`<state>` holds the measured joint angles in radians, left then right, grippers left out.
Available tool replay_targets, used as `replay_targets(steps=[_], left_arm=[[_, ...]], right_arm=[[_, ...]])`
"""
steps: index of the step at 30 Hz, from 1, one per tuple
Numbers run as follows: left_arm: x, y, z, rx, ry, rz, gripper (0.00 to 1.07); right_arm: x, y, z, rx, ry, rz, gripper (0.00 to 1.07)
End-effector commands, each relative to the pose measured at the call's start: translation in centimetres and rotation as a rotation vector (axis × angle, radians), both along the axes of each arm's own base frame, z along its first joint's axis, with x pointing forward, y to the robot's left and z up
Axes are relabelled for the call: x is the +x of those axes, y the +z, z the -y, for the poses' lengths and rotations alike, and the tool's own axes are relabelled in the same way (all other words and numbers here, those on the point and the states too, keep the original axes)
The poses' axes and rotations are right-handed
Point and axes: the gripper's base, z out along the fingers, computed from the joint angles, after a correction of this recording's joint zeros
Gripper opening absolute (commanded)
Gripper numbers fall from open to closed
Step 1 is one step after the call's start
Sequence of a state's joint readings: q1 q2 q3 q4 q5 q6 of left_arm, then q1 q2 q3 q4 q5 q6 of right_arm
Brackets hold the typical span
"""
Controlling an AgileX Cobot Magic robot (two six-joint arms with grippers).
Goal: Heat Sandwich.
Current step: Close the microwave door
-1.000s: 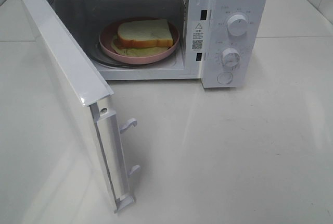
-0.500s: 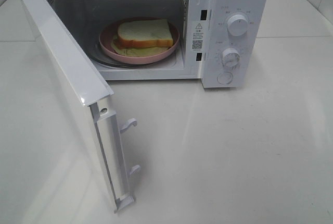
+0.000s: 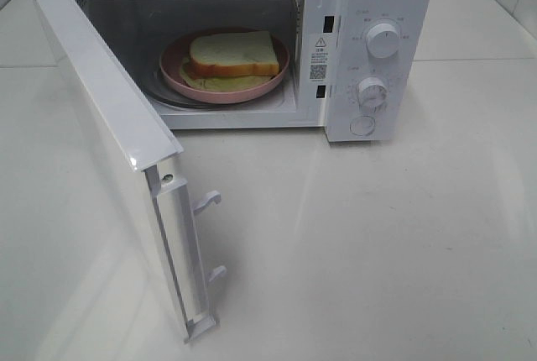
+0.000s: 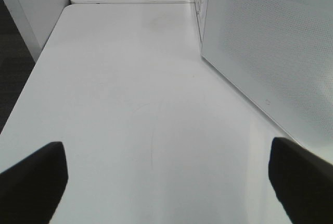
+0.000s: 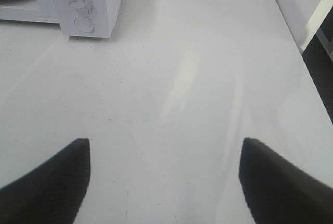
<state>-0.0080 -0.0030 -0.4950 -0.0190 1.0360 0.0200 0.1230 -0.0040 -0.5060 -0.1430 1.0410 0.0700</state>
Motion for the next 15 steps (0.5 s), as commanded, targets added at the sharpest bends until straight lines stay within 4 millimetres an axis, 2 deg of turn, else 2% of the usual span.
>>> replay_targets(steps=[1,15], left_arm=[[-0.36,0.0,-0.03,0.001,0.004,0.033,1.03],[-0.36,0.0,-0.03,0.001,0.004,0.033,1.03]], right_arm=[[-0.32,-0.05,0.01,-0.005,0.002,0.03,0.76],[-0.32,-0.05,0.01,-0.006,0.002,0.03,0.76]])
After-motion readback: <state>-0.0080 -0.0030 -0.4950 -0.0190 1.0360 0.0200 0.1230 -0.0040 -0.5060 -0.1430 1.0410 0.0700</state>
